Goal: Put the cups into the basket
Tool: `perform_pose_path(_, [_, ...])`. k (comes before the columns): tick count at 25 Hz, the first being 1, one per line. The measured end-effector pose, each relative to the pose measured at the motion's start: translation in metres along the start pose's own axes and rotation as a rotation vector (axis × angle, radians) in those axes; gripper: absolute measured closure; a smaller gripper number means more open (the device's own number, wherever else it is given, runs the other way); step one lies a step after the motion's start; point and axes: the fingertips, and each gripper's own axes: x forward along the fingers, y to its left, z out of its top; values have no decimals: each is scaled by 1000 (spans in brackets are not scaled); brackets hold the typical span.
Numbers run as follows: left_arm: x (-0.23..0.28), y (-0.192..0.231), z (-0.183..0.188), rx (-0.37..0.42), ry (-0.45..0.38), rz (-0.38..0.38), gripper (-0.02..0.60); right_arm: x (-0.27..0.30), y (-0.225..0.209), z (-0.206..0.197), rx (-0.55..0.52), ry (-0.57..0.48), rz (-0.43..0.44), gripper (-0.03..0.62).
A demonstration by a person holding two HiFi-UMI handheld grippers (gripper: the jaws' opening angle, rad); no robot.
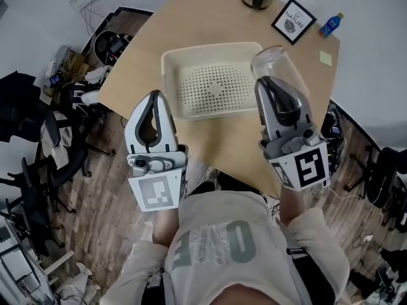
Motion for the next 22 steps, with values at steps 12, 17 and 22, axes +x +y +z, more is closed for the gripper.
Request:
perform_pose_path(12, [62, -23, -5, -8, -22, -68, 577, 4, -29, -43, -48, 130, 5, 569])
perform_pose_path(17, [81, -17, -37, 22, 18, -113, 576, 29, -28, -50, -139, 228, 30, 569])
perform_pose_path(22, [79, 12, -61, -5, 29, -112, 577, 64, -12, -79, -394, 372, 150, 569])
